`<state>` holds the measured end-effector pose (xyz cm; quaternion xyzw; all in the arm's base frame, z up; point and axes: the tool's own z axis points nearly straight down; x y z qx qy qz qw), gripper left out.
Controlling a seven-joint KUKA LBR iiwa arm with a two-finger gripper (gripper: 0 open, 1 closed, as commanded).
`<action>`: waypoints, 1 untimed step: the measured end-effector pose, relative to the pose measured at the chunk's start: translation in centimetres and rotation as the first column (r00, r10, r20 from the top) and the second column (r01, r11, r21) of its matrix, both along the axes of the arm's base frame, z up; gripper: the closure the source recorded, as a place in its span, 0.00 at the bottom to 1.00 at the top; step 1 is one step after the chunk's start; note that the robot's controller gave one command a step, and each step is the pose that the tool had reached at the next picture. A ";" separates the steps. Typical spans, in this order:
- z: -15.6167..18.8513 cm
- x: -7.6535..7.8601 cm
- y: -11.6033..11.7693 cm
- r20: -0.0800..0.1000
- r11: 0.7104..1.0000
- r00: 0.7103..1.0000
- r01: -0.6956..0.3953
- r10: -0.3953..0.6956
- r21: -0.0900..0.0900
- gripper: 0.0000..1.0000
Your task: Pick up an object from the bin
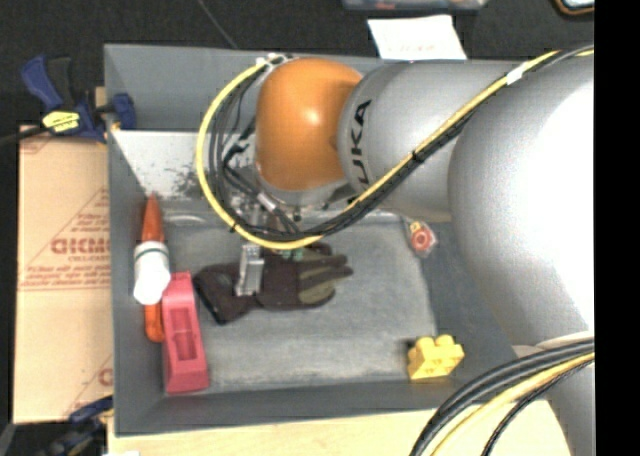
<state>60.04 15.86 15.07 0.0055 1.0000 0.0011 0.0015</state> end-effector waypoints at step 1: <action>0.0 0.0 0.0 0.000 1.000 1.000 0.000 0.000 0.000 0.00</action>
Offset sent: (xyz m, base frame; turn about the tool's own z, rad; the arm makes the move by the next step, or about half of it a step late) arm -0.0153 0.0125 -0.0744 -0.0870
